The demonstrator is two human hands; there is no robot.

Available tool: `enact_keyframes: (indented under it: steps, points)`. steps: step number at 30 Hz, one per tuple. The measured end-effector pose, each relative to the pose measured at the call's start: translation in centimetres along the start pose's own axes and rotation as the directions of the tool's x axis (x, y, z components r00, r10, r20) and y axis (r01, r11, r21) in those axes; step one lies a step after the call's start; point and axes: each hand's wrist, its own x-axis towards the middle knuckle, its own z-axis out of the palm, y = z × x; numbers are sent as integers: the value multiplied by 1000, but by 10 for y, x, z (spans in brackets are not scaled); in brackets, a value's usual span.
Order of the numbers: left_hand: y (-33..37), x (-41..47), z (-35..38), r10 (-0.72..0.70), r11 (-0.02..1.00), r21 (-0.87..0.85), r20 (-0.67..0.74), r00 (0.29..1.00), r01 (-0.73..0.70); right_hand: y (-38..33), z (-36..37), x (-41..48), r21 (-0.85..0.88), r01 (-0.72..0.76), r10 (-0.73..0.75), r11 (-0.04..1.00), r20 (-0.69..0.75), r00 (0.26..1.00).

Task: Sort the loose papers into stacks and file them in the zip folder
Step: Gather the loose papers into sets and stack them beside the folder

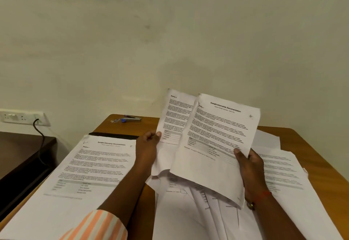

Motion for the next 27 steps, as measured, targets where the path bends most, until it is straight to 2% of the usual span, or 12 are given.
enact_keyframes:
  steps: [3, 6, 9, 14, 16, 22, 27]
  points:
    - [1, -2, 0, 7, 1000, -21, 35, 999, -6, -1, 0, -1, 9, 1, -1, 1000, 11, 1000]
    - [4, -8, 3, 16, 1000, -26, 172, 985, -12, -1, 3, -1, 17, 5, -6, 1000, 66, 998]
    - [7, -18, 10, 31, 999, -51, 355, 935, -14, 2, 6, 3, 70, -40, 32, 997, 109, 994]
    - [9, -25, 11, -60, 986, -97, 535, 843, 132, 4, 5, 6, 58, -37, 31, 998, 103, 994]
    - [10, -26, 11, -73, 986, -85, 554, 829, 143, 0, 6, 3, 52, -15, 10, 999, 99, 995]
    - [0, -26, 17, -14, 999, -32, 499, 867, 34, -4, 6, 0, 92, -17, 6, 996, 126, 992]
    - [-4, -22, 17, -21, 999, -22, 467, 884, 36, 0, 6, -4, -4, -5, 6, 1000, 194, 981]
